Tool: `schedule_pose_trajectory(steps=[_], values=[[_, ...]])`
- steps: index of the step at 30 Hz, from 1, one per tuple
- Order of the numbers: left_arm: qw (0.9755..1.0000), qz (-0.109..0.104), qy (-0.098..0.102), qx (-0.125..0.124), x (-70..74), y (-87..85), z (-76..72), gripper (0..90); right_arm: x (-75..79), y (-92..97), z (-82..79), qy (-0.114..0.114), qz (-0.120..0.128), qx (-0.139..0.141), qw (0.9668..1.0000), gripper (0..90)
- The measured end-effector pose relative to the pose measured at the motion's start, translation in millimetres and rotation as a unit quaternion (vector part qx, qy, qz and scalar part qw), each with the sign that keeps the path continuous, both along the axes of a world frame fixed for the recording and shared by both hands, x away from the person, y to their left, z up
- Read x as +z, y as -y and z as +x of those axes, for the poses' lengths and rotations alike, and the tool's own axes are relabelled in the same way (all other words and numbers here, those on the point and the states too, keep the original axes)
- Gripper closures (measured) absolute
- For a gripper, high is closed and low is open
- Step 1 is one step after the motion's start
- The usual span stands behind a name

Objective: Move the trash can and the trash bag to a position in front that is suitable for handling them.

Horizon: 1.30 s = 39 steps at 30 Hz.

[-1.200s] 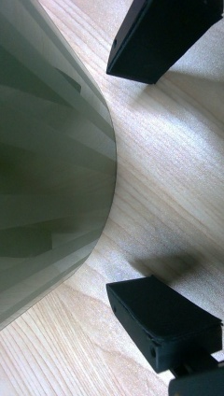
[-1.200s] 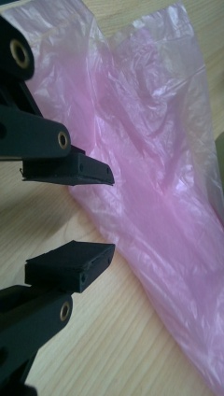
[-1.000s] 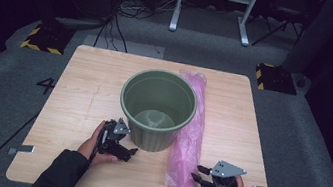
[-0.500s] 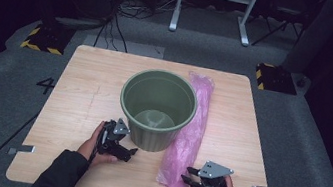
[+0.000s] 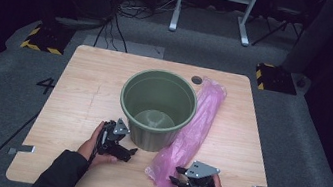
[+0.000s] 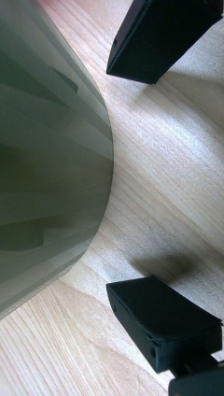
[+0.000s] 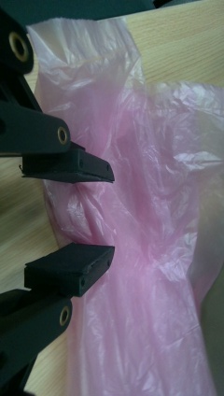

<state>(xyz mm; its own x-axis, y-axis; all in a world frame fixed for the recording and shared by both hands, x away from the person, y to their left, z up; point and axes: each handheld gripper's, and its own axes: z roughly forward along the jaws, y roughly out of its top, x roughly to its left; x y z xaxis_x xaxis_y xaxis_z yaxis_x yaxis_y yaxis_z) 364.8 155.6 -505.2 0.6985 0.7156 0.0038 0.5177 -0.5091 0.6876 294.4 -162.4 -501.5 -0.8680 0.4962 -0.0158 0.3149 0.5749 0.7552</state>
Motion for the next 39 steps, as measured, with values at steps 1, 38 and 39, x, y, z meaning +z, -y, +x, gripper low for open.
schedule_pose_trajectory(steps=[1,38,39], values=[[1.0,0.0,0.0,0.002,0.1,0.0,-0.5,0.5,0.0,-2.6,-0.2,0.004,-0.002,0.0,1.0,56.9],[0.9997,0.016,0.011,0.011,19.2,-0.3,-31.9,19.5,8.3,70.9,17.5,0.024,0.016,-0.116,0.9928,32.8],[0.9998,0.012,0.014,0.007,21.3,0.3,-33.5,19.4,8.3,72.4,18.2,0.023,0.018,-0.119,0.9924,32.4]])
